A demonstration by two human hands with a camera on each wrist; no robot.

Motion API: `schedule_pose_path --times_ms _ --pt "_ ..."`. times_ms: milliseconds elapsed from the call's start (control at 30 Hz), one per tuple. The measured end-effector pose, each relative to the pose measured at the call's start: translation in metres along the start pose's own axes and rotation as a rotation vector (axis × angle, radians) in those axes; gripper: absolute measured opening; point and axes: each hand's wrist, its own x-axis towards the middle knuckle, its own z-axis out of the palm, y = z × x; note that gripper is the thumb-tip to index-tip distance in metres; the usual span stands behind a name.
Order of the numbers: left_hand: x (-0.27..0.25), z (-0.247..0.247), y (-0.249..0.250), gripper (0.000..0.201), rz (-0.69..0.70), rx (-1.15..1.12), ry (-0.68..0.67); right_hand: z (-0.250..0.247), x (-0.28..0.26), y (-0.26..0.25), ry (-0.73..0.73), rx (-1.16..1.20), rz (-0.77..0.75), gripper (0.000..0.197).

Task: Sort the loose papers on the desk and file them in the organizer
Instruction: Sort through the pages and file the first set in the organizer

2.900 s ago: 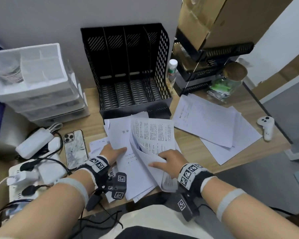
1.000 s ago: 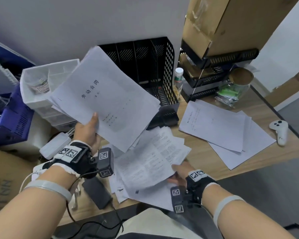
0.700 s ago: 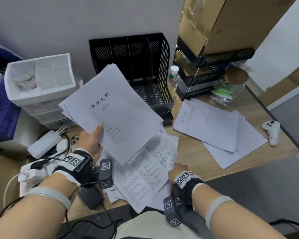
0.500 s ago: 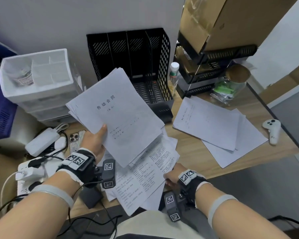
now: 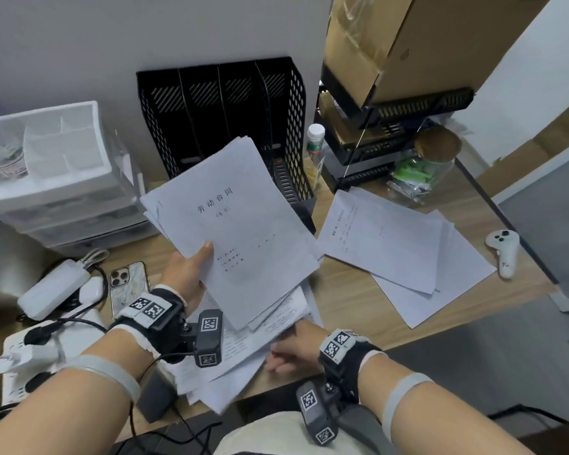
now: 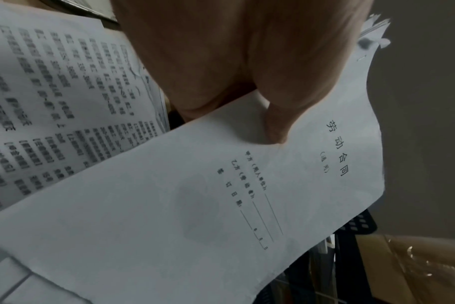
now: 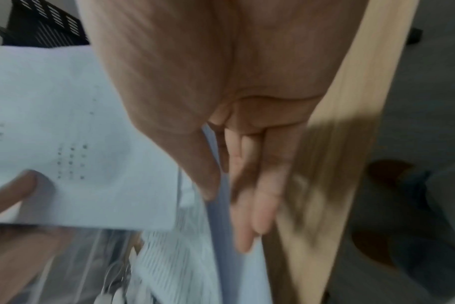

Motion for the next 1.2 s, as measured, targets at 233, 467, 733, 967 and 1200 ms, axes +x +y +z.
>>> schedule_pose_path --times_ms 233,467,733,967,1200 --pt "0.009 0.025 -0.024 0.042 -0.071 0.112 0.065 -0.14 0.001 -0.013 0.787 -0.645 -0.022 0.027" --pt "0.021 0.046 -0.058 0.032 -0.154 0.276 0.155 -0.197 0.028 -0.05 0.671 -1.023 -0.087 0.088" --pt "0.021 0.049 -0.069 0.035 -0.193 0.29 0.244 -0.205 0.051 -0.073 0.73 -1.379 -0.072 0.053" --pt "0.018 0.069 -0.06 0.033 -0.194 0.244 0.234 -0.232 0.014 -0.098 0.9 -0.873 -0.241 0.018" --pt "0.017 0.105 -0.04 0.019 -0.169 0.221 0.096 -0.17 -0.033 -0.118 0.693 -0.454 -0.749 0.039"
